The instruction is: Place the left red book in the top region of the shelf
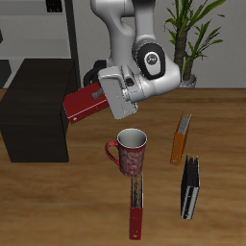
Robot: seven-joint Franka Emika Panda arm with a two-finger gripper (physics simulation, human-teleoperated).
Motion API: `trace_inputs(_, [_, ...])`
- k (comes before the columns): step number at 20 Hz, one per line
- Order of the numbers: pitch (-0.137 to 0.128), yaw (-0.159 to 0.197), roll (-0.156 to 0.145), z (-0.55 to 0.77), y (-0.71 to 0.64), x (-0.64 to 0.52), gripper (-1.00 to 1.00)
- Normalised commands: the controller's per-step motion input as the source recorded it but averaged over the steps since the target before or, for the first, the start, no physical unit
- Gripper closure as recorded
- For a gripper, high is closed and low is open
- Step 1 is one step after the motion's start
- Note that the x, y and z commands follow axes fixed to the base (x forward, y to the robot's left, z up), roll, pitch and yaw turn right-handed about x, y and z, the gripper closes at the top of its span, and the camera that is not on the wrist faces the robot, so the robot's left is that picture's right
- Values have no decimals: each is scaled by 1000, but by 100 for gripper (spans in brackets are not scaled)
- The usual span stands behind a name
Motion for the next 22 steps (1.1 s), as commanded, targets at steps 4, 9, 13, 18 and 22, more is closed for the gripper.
trace_inputs(4, [3,3,-14,-120,-66,103,100])
trace_inputs(9, [22,0,-4,-83,-68,49,100])
trace_inputs(13, [37,-2,-30,-172,-112,30,100])
trace_inputs(18, [19,2,-15,-115,-131,48,100])
trace_inputs(22, [37,-26,-37,-47,-216,-4,100])
